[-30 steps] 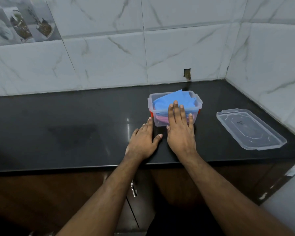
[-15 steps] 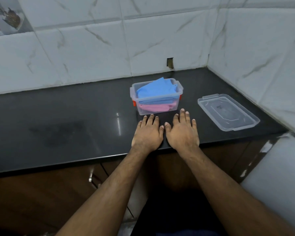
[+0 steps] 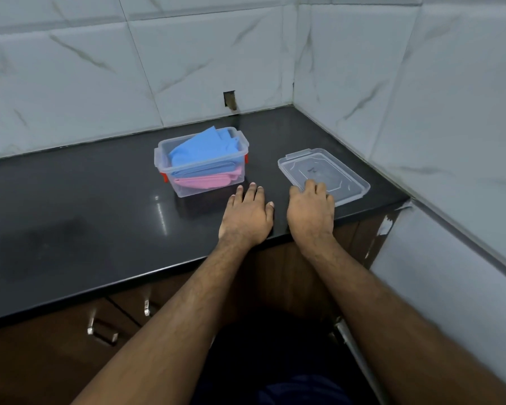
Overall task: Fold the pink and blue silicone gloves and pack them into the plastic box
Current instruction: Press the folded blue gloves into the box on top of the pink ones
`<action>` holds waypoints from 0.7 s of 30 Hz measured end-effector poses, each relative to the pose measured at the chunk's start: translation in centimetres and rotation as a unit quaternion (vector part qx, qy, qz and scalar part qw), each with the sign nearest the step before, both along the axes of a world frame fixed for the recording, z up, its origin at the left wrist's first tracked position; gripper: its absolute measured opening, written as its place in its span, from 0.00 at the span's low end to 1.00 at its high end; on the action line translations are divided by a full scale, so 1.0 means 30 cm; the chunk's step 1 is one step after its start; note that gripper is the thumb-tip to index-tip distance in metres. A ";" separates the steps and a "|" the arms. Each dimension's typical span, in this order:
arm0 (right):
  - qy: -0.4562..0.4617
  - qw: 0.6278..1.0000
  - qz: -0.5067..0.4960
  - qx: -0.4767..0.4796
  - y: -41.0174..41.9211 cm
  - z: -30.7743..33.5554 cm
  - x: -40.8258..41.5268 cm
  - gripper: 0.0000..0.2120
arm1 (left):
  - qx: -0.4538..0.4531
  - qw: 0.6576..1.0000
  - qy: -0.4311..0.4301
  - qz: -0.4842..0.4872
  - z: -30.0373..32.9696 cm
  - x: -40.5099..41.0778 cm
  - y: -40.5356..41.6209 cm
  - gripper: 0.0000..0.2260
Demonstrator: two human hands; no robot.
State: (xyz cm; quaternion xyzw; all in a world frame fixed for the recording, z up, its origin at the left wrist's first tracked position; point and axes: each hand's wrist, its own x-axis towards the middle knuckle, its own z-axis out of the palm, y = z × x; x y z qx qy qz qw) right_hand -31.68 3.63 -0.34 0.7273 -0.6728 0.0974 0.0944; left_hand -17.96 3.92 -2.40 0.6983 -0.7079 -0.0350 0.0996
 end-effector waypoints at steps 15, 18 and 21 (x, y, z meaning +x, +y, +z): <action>-0.033 0.999 0.041 0.006 0.129 0.030 0.012 0.23 | -0.041 0.936 0.345 0.051 0.030 0.036 0.064 0.24; 0.032 0.998 0.032 0.052 0.156 0.099 -0.006 0.22 | -0.032 0.887 0.458 0.045 0.018 0.043 0.109 0.27; 0.113 0.992 0.039 0.030 0.182 0.227 -0.044 0.18 | -0.059 0.875 0.481 -0.008 0.011 0.058 0.145 0.34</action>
